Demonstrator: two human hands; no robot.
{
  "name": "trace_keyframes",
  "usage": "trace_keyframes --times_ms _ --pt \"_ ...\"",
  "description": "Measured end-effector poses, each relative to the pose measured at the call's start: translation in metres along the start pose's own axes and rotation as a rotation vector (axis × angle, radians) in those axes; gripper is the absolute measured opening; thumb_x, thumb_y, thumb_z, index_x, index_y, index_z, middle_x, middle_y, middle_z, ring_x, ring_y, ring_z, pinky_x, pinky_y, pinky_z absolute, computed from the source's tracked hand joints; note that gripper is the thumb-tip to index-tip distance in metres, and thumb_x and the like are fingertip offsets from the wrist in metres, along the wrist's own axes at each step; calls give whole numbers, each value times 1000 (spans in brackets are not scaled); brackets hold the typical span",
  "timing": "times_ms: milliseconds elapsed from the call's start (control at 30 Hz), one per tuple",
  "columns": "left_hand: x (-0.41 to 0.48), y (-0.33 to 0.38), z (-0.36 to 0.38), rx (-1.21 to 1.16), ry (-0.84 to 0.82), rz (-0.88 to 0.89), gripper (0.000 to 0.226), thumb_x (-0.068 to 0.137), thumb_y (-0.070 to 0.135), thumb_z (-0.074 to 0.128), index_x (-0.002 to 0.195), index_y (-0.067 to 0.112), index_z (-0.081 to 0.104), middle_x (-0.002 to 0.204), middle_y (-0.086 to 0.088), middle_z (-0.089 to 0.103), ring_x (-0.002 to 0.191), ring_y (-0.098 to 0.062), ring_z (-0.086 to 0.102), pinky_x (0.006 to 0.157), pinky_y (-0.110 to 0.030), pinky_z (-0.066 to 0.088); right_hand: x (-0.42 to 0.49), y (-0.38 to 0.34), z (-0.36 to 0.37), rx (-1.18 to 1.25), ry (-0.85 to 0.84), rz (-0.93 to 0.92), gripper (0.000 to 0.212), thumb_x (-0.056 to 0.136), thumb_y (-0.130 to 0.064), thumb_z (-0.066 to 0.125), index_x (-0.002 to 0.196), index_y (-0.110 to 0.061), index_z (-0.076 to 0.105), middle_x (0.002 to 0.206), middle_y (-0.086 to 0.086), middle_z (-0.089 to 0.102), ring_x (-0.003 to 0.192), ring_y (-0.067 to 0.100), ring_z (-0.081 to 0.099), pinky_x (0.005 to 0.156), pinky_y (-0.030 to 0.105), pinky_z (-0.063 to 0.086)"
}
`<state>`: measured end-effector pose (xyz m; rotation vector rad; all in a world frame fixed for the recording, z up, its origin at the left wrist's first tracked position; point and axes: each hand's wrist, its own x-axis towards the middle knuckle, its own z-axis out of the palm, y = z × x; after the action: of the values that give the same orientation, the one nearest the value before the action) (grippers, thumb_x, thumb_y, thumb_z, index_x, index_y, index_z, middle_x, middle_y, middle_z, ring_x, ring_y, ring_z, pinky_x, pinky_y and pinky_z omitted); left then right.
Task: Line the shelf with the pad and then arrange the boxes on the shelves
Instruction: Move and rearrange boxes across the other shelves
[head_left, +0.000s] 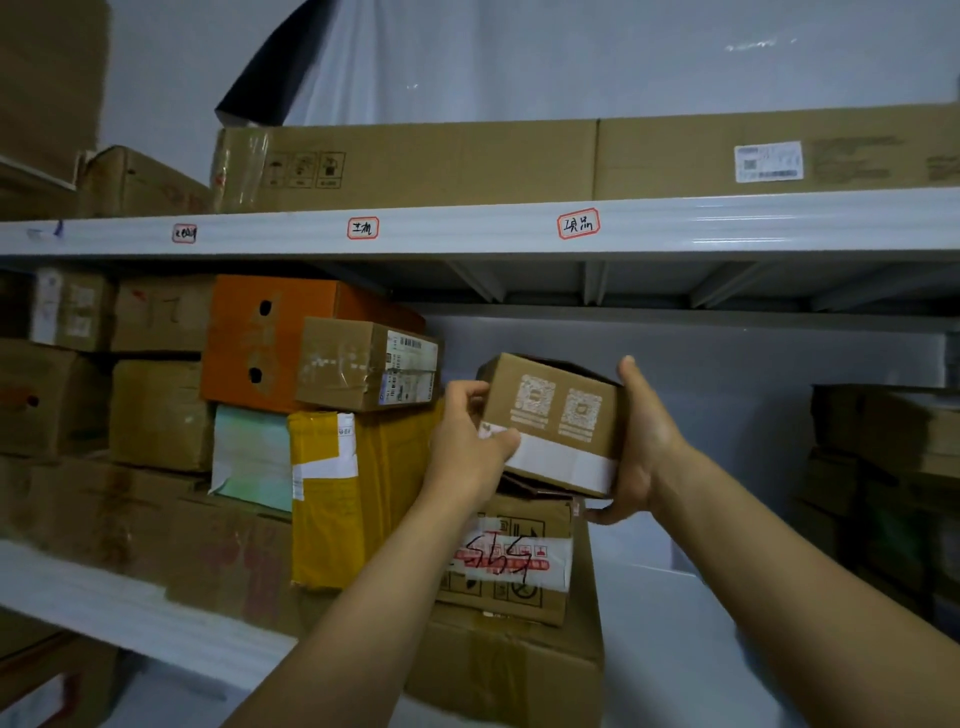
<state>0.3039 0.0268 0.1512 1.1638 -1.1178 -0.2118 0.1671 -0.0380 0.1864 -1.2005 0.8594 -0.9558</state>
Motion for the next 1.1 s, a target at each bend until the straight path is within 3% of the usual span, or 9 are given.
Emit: trace_keyframes --times_ms 100,167,267,333,433,567,833,967,1100 --pt "-8 3 4 50 -60 6 43 88 1 59 122 23 43 109 10 54 96 -5 53 61 -12 44 -4 2 -10 59 -8 41 63 71 -76 50 85 -18 66 83 9 69 80 28 63 70 39 44" --pt "-11 4 1 164 -7 83 32 89 15 61 117 22 49 115 6 56 99 -5 54 67 -12 44 -6 4 -15 71 -21 43 53 73 -69 51 77 -18 64 77 7 67 78 26 62 69 36 44" --pt "2 6 -24 585 474 262 47 83 38 65 124 20 50 135 -3 46 128 -21 39 103 -36 38 -5 7 -20 88 -22 -45 44 78 -61 48 69 -19 60 70 4 65 74 24 62 65 33 43" --pt "18 12 -50 657 684 136 78 79 42 69 142 14 32 153 -12 26 143 -30 19 117 -47 17 -5 8 -21 97 -45 -114 42 82 -56 46 67 -19 60 66 2 65 70 22 62 61 31 43" --pt "39 12 -82 584 633 -96 106 75 47 72 151 10 7 159 -18 5 146 -35 4 119 -52 6 -5 9 -20 116 -94 -150 42 84 -53 45 67 -19 61 61 2 66 66 20 62 56 28 43" --pt "51 9 -85 616 602 -146 110 72 52 73 150 7 9 155 -19 21 141 -38 21 116 -52 19 -6 10 -14 134 -147 -165 41 84 -54 47 69 -19 63 62 2 68 64 20 64 54 26 45" --pt "37 32 -69 764 634 -2 92 65 46 81 134 4 36 137 -16 38 125 -32 38 98 -38 40 -31 8 -14 215 -115 -183 40 83 -55 48 72 -20 65 69 3 69 71 22 65 62 31 49" --pt "14 50 -67 626 633 102 96 60 41 84 134 5 33 138 -14 36 127 -32 37 99 -37 39 -53 16 -6 300 -83 -246 40 85 -53 47 72 -20 65 71 4 69 72 22 64 64 32 49" --pt "-20 48 -73 459 519 143 96 57 36 85 130 8 31 131 -11 43 122 -30 45 94 -35 43 -83 36 11 373 -45 -338 33 87 -47 48 74 -20 63 68 2 67 68 19 63 60 30 47"
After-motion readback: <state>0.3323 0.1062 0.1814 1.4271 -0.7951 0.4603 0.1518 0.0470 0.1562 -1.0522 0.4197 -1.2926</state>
